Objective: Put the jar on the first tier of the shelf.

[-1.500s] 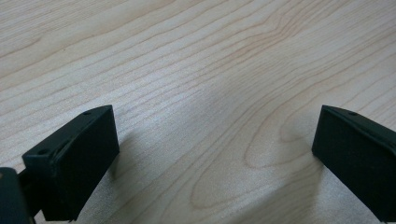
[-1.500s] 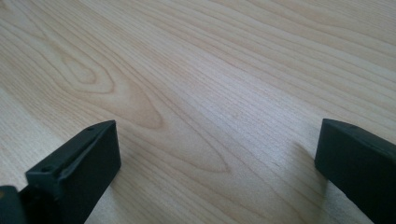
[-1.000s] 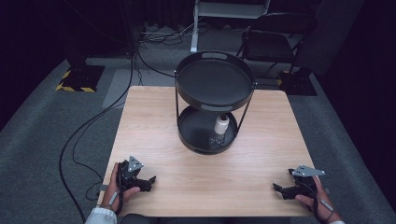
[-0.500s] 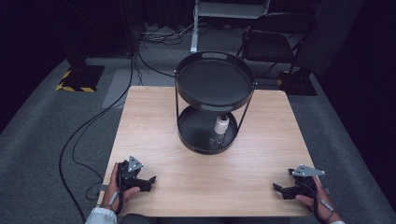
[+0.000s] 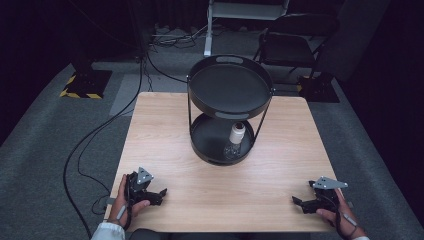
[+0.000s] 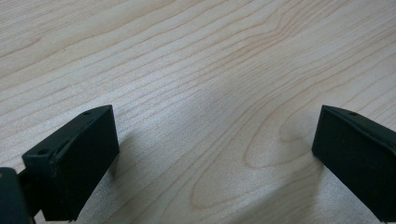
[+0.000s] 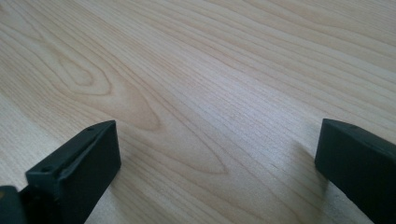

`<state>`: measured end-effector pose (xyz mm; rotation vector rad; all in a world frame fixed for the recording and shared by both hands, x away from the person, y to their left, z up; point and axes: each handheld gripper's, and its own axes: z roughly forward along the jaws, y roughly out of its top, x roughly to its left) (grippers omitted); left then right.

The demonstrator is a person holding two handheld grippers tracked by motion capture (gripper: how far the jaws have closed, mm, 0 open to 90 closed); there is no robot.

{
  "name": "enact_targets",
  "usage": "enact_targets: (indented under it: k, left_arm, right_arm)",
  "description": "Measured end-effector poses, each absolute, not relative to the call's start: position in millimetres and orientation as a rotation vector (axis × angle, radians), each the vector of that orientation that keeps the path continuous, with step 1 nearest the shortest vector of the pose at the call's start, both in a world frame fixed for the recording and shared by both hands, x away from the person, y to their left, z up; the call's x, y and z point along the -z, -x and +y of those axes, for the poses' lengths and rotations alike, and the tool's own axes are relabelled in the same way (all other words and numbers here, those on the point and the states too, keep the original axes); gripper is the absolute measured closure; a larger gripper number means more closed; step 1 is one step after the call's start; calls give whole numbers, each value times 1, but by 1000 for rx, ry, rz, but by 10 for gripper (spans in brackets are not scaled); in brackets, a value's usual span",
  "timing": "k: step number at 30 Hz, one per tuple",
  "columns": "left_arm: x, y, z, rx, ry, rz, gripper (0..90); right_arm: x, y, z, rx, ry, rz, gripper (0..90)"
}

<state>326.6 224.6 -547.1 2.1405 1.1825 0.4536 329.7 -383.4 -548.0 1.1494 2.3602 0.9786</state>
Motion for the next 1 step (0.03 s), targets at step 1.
enact_targets:
  k: [1]
  left_arm:
    - [547, -327, 225, -453, -2141, 1182, 2]
  right_arm:
    - [548, -330, -383, -979, -1149, 2360, 0]
